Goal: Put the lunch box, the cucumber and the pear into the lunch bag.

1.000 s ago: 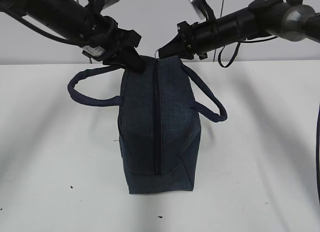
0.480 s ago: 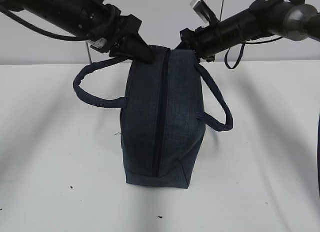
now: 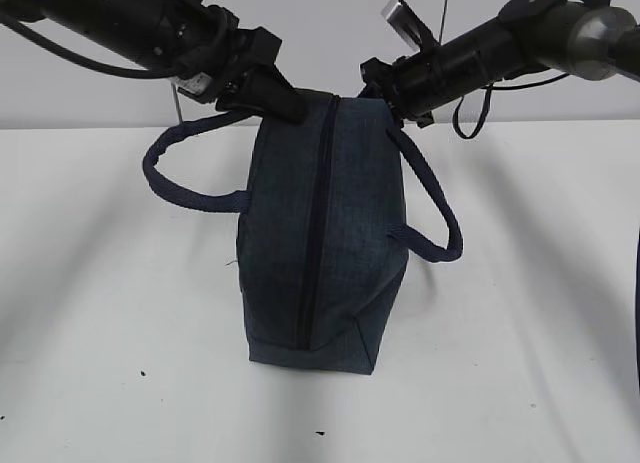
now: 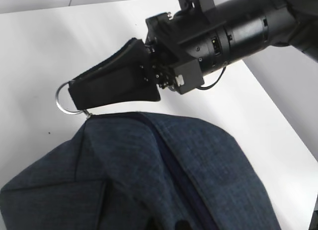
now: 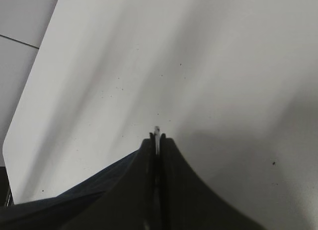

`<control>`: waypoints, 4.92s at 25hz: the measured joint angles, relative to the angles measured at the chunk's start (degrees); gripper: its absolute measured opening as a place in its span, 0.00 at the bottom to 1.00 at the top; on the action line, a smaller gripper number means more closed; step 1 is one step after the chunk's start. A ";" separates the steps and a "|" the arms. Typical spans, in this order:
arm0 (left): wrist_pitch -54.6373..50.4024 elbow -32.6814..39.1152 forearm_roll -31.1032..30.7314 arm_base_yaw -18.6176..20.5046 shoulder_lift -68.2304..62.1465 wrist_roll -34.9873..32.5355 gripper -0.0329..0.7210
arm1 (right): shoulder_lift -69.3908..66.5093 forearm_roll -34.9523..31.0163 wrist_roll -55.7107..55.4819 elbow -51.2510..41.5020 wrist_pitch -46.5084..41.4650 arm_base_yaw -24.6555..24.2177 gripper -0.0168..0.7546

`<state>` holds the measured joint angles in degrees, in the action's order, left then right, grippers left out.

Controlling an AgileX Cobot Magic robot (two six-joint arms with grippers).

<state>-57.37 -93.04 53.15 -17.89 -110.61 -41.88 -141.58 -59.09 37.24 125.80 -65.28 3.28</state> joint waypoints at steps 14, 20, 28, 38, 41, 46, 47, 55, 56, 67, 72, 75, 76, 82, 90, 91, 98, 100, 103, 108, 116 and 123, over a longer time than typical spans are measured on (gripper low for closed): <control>1.59 0.00 -3.10 0.00 0.65 -0.27 0.12 | -0.18 3.06 -0.68 2.44 2.54 -0.84 0.67; 5.73 -0.17 -2.99 0.00 0.98 -0.27 0.39 | -0.18 7.84 -4.20 11.81 -2.41 -0.84 0.70; 8.72 -0.36 -2.63 0.00 1.25 -0.27 0.49 | 0.09 27.62 -18.38 26.05 -5.55 0.70 0.70; 8.53 -0.36 -15.54 0.00 6.97 2.63 0.55 | 7.07 39.40 -23.69 26.79 -6.63 5.68 0.70; 8.49 -0.36 -20.08 0.00 9.18 3.80 0.60 | 10.14 40.50 -24.84 26.84 -6.74 6.72 0.70; 8.36 -0.36 -25.53 0.00 12.85 9.02 0.70 | 15.14 41.94 -25.81 26.84 -7.09 8.54 0.70; 8.31 -0.36 -26.12 0.00 13.63 10.11 0.70 | 16.34 42.08 -25.93 26.84 -7.09 8.97 0.70; 4.12 -0.36 -28.40 0.00 20.30 14.16 0.72 | 27.32 42.21 -26.74 25.36 -7.37 10.41 0.70; 3.32 -0.36 -29.37 0.00 21.34 14.92 0.72 | 28.89 42.29 -26.82 24.29 -7.48 10.41 0.70; -8.30 -0.36 -43.85 0.00 30.96 24.91 0.72 | 55.48 47.96 -26.99 -5.96 -7.57 10.41 0.70; -13.57 -0.36 -47.70 0.00 34.95 28.34 0.72 | 67.99 49.94 -26.99 -19.88 -7.57 10.41 0.70; -14.96 -0.36 -48.19 0.00 37.85 29.70 0.72 | 75.41 49.96 -27.09 -27.47 -7.57 10.41 0.70; -15.12 -0.36 -48.26 0.00 38.97 30.11 0.72 | 77.39 50.06 -27.09 -29.50 -7.57 10.41 0.70; -15.36 1.19 -49.53 0.00 47.09 33.27 0.72 | 90.76 51.76 -27.34 -43.79 -7.67 10.41 0.70; -15.60 14.85 -49.83 0.00 62.44 37.09 0.72 | 110.13 53.92 -31.10 -63.15 -7.67 10.41 0.70; -15.60 17.00 -49.87 0.00 64.74 37.09 0.72 | 112.34 54.05 -31.24 -65.30 -7.67 10.41 0.70; -15.72 35.10 -50.00 0.00 79.86 37.16 0.72 | 128.20 54.50 -31.56 -76.59 -7.78 10.41 0.65; -15.77 39.84 -50.06 0.00 84.09 37.16 0.72 | 131.76 54.55 -31.56 -79.25 -7.78 10.41 0.64; -15.91 45.57 -50.30 0.00 90.68 37.25 0.72 | 135.55 55.12 -31.56 -83.06 -7.78 10.41 0.64; -15.19 52.86 -51.46 0.00 101.78 37.31 0.72 | 137.48 57.60 -31.56 -88.17 -7.78 10.41 0.64; -11.14 60.91 -51.99 0.00 111.60 37.31 0.72 | 137.61 58.62 -31.56 -93.63 -5.25 10.41 0.64; -6.40 63.11 -50.40 0.00 111.65 37.31 0.72 | 137.61 59.09 -31.56 -97.04 -1.24 10.41 0.64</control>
<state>-63.77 -29.92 2.76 -17.89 1.04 -4.57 -3.97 0.00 5.68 28.76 -66.52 13.69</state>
